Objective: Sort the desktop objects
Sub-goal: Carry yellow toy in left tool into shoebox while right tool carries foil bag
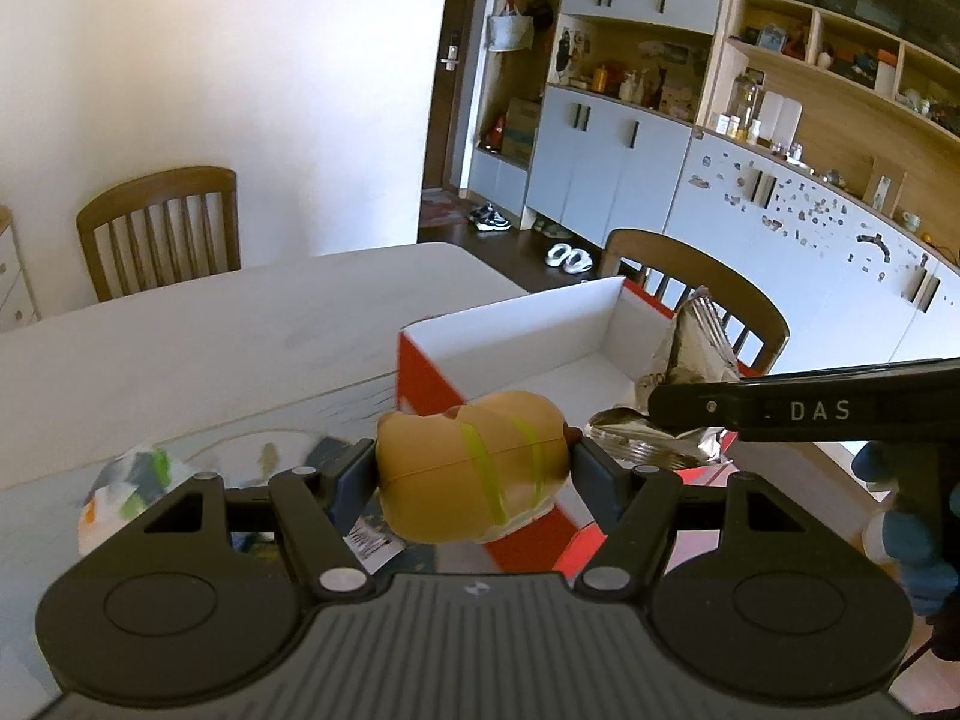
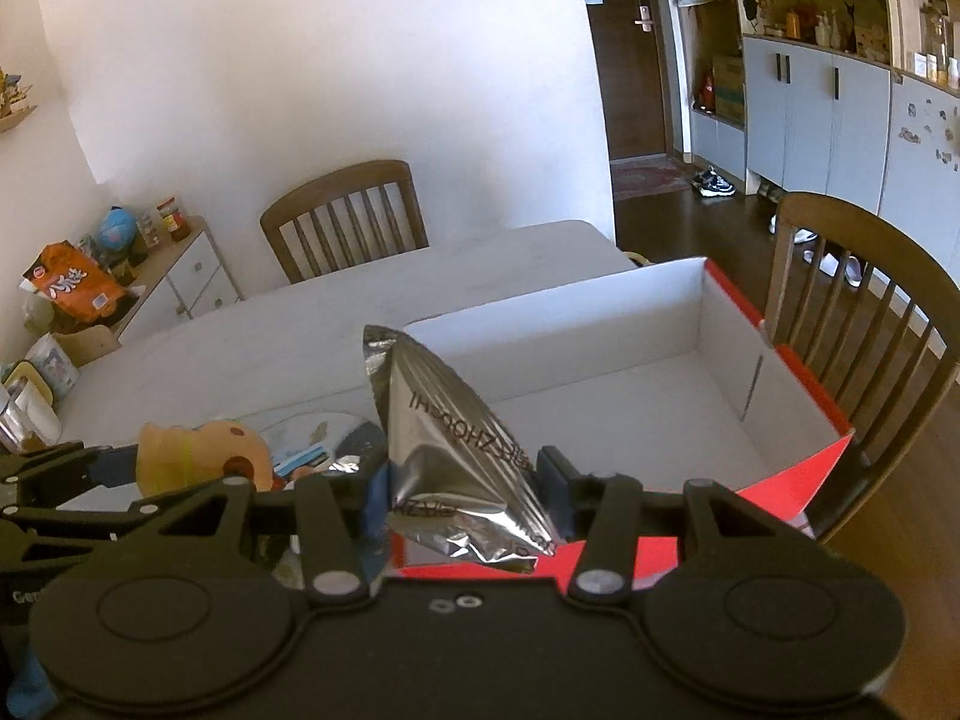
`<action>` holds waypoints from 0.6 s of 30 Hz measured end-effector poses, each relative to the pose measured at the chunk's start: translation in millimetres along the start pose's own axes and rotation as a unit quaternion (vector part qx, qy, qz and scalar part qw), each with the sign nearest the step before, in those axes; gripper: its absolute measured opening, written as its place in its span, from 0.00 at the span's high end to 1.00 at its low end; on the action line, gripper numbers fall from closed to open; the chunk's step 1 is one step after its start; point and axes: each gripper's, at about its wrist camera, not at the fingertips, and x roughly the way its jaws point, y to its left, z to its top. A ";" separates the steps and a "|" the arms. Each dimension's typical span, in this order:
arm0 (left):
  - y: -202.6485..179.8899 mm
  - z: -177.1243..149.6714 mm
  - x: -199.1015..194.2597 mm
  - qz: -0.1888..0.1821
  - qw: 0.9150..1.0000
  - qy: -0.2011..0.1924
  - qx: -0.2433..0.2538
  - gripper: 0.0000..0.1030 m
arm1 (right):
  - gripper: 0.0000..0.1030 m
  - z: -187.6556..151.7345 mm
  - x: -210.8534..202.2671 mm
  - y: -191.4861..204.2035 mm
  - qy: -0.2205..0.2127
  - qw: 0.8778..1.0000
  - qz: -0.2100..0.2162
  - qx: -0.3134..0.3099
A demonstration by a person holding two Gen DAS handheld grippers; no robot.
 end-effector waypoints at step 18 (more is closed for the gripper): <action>-65.0 29.7 85.1 -0.033 0.995 0.074 0.061 0.33 | 0.51 22.0 32.6 -65.0 0.027 0.998 -0.039 -0.040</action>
